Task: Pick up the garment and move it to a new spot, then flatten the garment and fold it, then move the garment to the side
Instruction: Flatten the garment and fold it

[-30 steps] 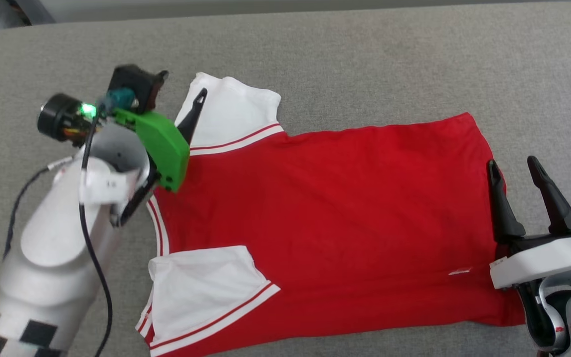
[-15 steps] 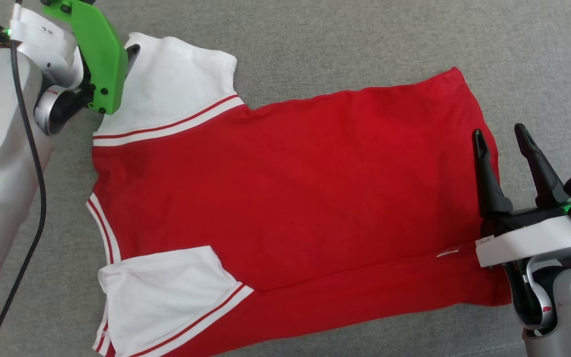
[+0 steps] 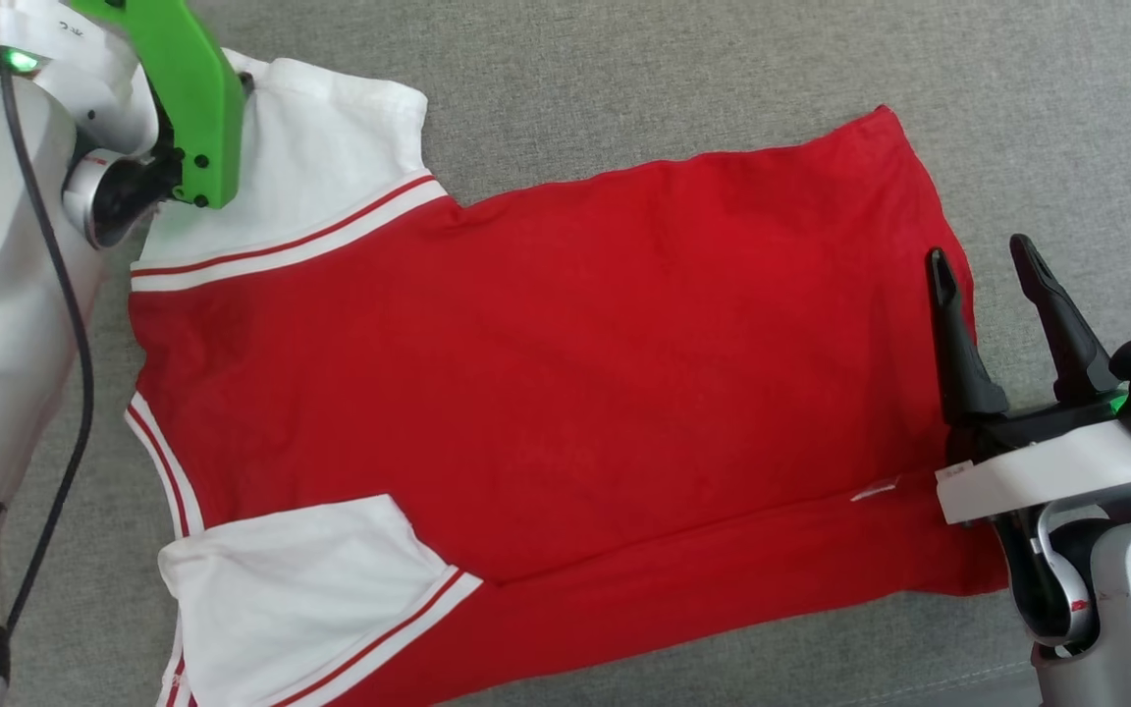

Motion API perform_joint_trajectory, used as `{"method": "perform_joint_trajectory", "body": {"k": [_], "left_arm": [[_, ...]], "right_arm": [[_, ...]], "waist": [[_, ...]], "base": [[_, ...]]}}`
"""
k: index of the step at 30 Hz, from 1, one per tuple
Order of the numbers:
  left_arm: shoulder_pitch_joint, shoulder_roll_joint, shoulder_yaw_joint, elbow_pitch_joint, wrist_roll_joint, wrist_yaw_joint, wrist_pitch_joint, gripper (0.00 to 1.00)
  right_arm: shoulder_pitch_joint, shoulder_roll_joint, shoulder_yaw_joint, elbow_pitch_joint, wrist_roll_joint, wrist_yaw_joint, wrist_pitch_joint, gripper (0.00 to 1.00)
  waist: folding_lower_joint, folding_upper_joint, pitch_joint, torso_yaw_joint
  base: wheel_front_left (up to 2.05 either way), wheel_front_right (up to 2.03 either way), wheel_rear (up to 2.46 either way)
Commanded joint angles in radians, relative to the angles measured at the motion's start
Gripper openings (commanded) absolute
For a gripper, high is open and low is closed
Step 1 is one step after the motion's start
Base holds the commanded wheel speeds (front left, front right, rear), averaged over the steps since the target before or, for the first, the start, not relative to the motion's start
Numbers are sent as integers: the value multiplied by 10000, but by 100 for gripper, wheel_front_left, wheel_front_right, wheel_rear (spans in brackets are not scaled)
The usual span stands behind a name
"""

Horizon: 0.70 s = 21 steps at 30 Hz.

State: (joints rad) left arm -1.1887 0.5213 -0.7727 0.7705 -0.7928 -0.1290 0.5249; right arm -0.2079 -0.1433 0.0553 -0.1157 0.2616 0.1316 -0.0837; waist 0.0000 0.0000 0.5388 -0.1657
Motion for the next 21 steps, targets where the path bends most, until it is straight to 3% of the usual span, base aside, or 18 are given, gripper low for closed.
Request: {"method": "perform_joint_trajectory", "body": {"k": [1,13,21], "left_arm": [[305,-132,-173,227,-107,-17,123,0],[967,-75,60,-203,-1030,-17,-914,0],[2043,386,484,-2060,-1657,180,-1370,0]], "right_arm": [[-106,-52,-44,-9,-93,-9,-16,100],[115,-587,-178,11,-114,-9,707,100],[-395,-1797,-4,83,510,-9,3185,100]], "waist": [[0,0,-130,83],[0,0,-1530,647],[0,0,-2030,1203]], "base": [[0,0,0],[0,0,0],[0,0,0]]}}
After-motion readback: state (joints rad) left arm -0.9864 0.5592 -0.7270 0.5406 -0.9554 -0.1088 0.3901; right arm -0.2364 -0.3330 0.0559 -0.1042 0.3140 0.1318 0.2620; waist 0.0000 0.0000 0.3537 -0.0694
